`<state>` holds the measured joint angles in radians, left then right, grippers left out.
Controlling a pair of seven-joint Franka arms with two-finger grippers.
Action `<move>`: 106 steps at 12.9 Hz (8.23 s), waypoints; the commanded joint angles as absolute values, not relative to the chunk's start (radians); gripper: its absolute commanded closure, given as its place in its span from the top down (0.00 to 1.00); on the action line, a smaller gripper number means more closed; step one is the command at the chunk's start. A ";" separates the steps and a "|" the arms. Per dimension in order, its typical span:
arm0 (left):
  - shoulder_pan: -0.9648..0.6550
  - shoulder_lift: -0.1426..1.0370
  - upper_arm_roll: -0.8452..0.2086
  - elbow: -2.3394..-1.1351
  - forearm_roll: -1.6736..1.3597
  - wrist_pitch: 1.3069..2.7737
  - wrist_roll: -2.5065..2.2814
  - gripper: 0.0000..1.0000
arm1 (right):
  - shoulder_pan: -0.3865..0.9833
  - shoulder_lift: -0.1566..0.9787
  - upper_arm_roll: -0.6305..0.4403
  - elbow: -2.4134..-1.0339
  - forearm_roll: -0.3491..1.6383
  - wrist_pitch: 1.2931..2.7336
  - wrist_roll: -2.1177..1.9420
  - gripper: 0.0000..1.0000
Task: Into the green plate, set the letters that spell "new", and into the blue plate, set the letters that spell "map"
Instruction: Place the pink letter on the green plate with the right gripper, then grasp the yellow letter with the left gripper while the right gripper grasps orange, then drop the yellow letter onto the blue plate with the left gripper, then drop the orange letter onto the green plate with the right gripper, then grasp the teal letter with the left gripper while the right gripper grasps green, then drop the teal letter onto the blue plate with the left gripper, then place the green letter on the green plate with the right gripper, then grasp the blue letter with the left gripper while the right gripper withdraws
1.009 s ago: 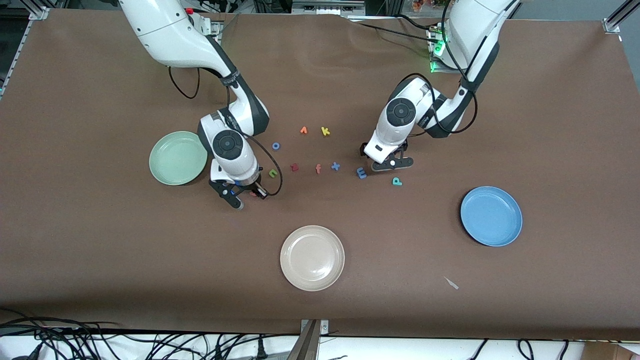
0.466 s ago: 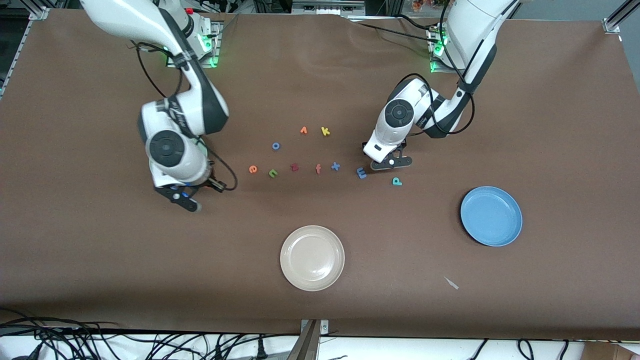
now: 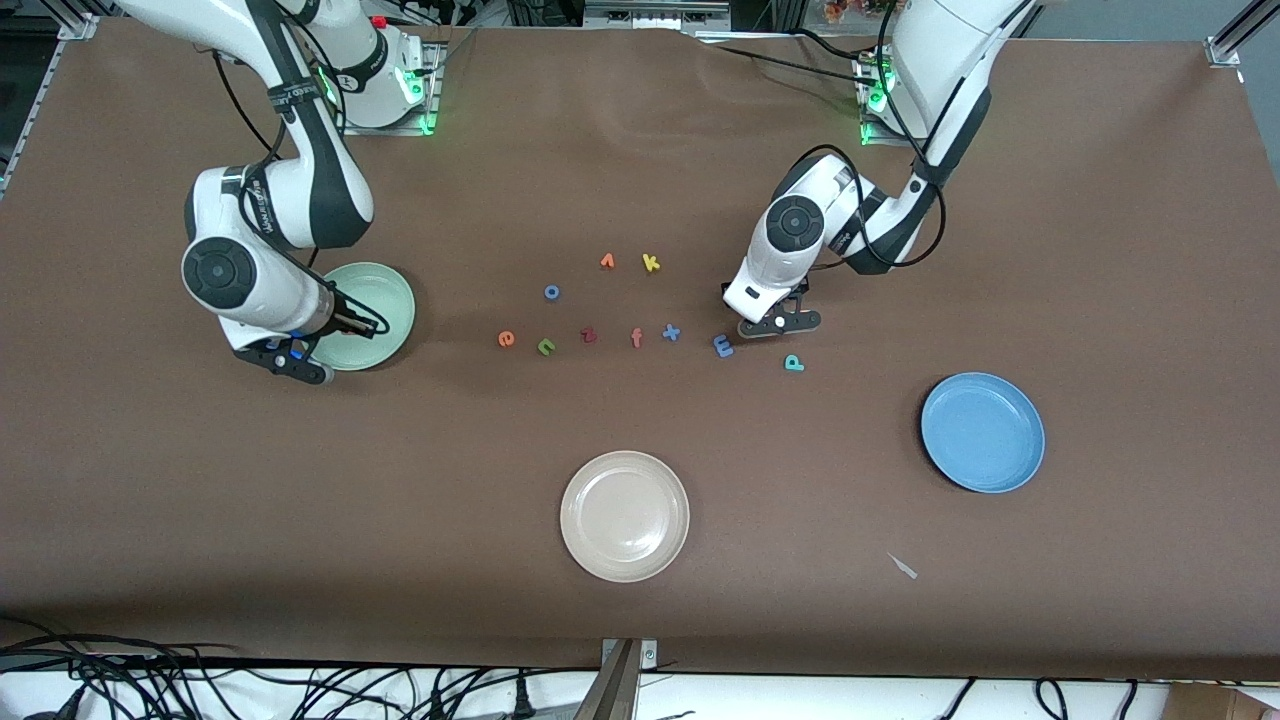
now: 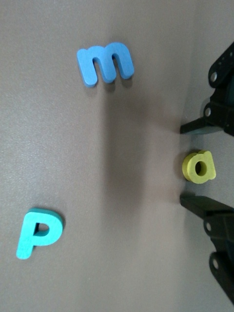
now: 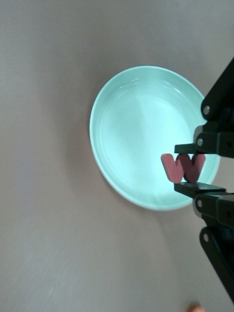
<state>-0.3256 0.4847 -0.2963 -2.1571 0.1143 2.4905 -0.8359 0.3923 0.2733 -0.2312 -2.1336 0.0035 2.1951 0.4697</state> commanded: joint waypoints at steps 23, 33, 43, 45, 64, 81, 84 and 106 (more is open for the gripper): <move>0.124 0.481 -0.287 -1.801 0.317 2.011 -0.019 0.09 | 0.474 0.520 0.029 -2.003 0.078 2.534 1.391 0.92; 0.210 0.581 -0.296 -1.690 0.273 2.132 0.125 1.00 | 0.485 0.502 0.037 -2.072 0.078 2.551 1.391 0.07; 0.183 0.545 -0.505 -1.933 0.233 2.340 -0.433 1.00 | 0.479 0.327 -0.239 -2.057 0.081 2.201 0.770 0.03; 0.138 0.554 -0.505 -1.945 0.265 2.356 -0.530 1.00 | 0.479 0.328 -0.303 -2.110 0.092 2.207 0.620 0.04; 0.055 0.670 -0.499 -1.939 0.388 2.402 -0.729 0.38 | 0.593 0.567 -0.103 -1.839 0.229 2.388 0.953 0.91; 0.337 0.566 -0.503 -1.864 0.383 2.168 -0.111 0.21 | 0.698 0.634 -0.101 -1.871 0.227 2.477 1.121 0.27; 0.409 0.580 -0.489 -1.850 0.390 2.172 0.058 0.21 | 0.699 0.627 -0.103 -1.871 0.221 2.474 1.106 0.00; 0.063 0.681 -0.664 -1.842 0.399 2.275 -1.058 1.00 | 0.660 0.242 -0.588 -2.232 0.227 2.191 0.117 1.00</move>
<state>0.0839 0.6622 -0.6670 -1.8439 0.4127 2.2471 -0.9678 0.6606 0.2919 -0.5895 -2.2912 0.2117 2.2925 0.1310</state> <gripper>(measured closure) 0.000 0.361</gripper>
